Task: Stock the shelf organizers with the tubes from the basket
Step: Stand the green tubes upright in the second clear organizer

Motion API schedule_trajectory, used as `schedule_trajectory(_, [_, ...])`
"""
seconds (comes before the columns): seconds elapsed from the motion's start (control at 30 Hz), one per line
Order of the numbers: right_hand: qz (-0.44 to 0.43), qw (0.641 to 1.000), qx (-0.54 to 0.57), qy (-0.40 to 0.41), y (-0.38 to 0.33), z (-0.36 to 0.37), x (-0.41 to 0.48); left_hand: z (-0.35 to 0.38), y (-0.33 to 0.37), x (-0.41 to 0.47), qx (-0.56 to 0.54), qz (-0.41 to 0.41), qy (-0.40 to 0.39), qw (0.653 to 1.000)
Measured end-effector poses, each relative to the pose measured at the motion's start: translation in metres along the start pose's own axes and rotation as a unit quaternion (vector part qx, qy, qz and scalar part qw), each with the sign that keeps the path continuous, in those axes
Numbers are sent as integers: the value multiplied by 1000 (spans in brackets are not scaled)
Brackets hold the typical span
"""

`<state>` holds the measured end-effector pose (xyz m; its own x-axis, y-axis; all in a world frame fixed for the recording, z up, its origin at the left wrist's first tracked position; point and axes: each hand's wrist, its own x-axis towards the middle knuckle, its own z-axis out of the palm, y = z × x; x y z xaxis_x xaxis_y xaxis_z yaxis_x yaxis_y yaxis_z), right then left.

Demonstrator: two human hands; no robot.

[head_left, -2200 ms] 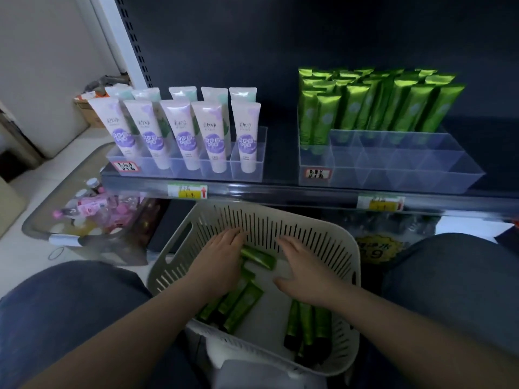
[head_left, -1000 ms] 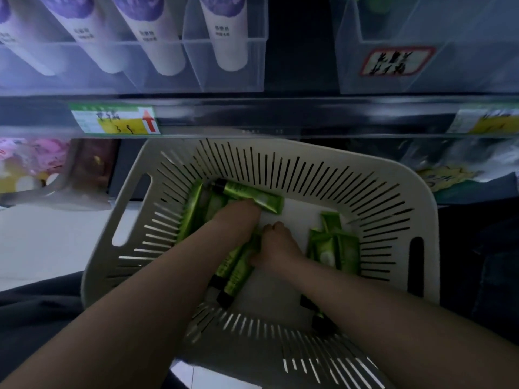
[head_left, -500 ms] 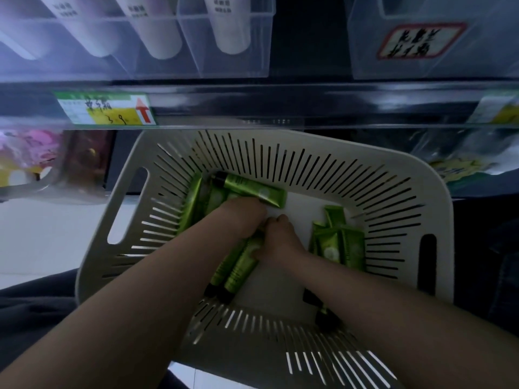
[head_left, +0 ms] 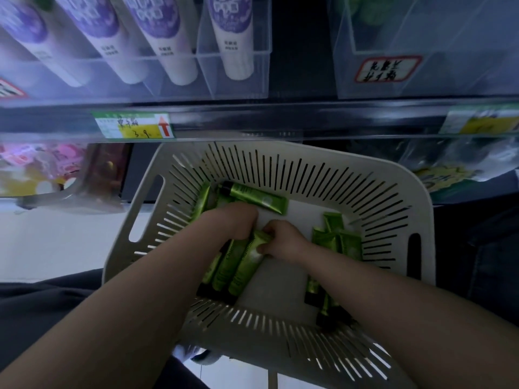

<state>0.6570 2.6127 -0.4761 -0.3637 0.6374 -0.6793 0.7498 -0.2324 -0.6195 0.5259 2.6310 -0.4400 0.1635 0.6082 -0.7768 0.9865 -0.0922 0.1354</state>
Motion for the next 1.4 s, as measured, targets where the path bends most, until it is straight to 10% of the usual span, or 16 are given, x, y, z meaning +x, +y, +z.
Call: schedule_trajectory(1.4, [-246, 959, -27, 138, -53, -156, -181, -90, 77, -180, -27, 71, 372, 925])
